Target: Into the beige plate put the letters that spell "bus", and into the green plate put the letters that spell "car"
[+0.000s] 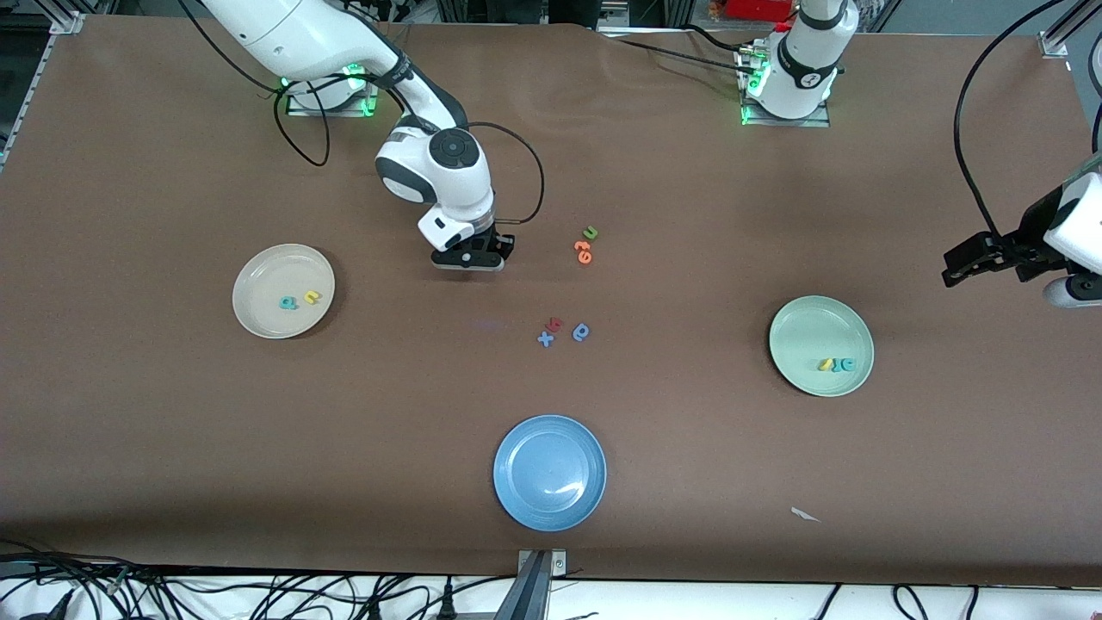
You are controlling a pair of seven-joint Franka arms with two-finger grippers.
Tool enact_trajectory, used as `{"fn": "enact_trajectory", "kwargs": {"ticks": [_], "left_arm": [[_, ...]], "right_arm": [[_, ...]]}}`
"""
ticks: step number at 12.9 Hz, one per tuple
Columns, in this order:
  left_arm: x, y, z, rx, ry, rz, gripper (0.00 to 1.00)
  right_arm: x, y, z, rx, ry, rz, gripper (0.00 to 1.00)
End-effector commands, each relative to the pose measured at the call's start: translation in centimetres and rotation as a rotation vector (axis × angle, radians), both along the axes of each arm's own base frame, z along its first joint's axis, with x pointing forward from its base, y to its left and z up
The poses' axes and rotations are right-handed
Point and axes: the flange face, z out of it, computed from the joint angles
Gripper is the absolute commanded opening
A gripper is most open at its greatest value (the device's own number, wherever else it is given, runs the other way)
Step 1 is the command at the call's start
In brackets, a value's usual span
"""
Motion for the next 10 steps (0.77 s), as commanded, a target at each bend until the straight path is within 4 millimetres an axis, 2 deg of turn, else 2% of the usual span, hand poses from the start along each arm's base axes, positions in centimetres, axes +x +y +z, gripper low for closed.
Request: {"fn": "enact_trajectory", "kwargs": {"ticks": [1,3,4,10], "left_arm": [[0.0,0.0,0.2,-0.023,-0.012,-0.001,1.0],[0.0,-0.3,0.1,-0.023,-0.01,-0.006,1.0],[0.0,-0.4,0.1,-0.023,-0.01,-0.009,1.0],[0.1,-0.6,0.0,-0.022,-0.007,-0.01,1.0]], "right_arm": [[-3.0,-0.4,1.2,-0.018,-0.017,0.022,0.99],[-5.0,-0.9,1.3,-0.038,-0.013,0.047,0.99],[-5.4,-0.9,1.3,-0.04,-0.01,0.051,0.96],[-5.5,-0.6,1.0,-0.021,-0.006,0.052,0.94]]}}
